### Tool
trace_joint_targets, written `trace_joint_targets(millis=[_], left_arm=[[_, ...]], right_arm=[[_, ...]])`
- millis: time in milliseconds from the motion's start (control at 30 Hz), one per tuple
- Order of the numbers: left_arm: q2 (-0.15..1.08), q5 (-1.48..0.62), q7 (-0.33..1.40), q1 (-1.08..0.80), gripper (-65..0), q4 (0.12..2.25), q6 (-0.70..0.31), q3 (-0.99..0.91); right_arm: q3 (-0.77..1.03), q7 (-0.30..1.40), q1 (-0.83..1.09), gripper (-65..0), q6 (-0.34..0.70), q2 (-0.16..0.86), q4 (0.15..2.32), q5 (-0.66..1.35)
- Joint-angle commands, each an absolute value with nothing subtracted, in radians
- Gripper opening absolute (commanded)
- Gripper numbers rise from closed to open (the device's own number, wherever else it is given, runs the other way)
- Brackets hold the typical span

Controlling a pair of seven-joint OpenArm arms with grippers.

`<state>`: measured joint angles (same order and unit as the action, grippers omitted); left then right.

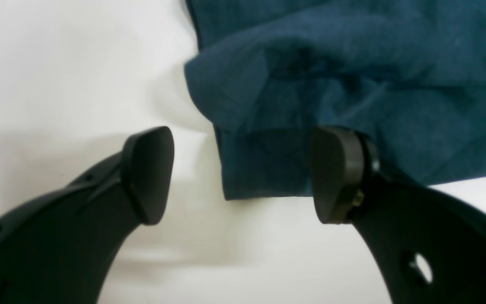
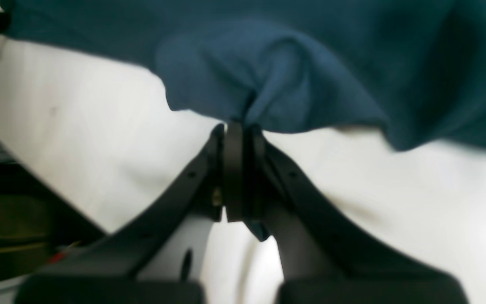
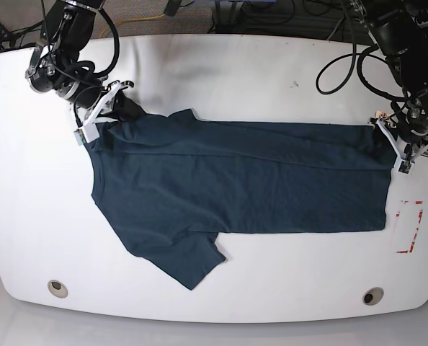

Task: Fold the T-shirt properly

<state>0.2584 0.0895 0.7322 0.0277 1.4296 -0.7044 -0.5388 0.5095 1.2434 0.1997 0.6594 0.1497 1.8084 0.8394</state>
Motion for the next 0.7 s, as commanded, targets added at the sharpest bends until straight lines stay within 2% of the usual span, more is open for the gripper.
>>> trace_joint_targets(millis=[0, 167, 267, 433, 533, 667], left_arm=[[0.288, 0.084, 0.716, 0.042, -19.9, 1.445, -0.698, -0.539], [0.291, 0.084, 0.716, 0.031, -19.9, 1.446, -0.698, -0.541], [0.291, 0.084, 0.716, 0.030, -19.9, 1.451, -0.698, -0.536], [0.292, 0.084, 0.716, 0.030, -19.9, 1.449, -0.698, -0.539], [0.292, 0.084, 0.716, 0.028, -19.9, 1.452, -0.698, -0.541], [0.292, 0.084, 0.716, 0.028, -19.9, 1.449, -0.698, -0.542]], right_arm=[[0.510, 1.230, 0.156, -65.0, 0.670, 0.189, 1.830, 0.863], [0.506, 1.233, 0.065, -65.0, 0.670, 0.232, 1.781, 0.862], [0.452, 1.239, -0.015, -65.0, 0.670, 0.285, 1.664, 0.862], [0.367, 1.224, -0.122, -65.0, 0.670, 0.317, 1.494, 0.855], [0.349, 1.222, -0.166, -56.9, 0.670, 0.328, 1.452, 0.855], [0.346, 1.204, -0.209, -39.6, 0.657, 0.361, 1.440, 0.839]])
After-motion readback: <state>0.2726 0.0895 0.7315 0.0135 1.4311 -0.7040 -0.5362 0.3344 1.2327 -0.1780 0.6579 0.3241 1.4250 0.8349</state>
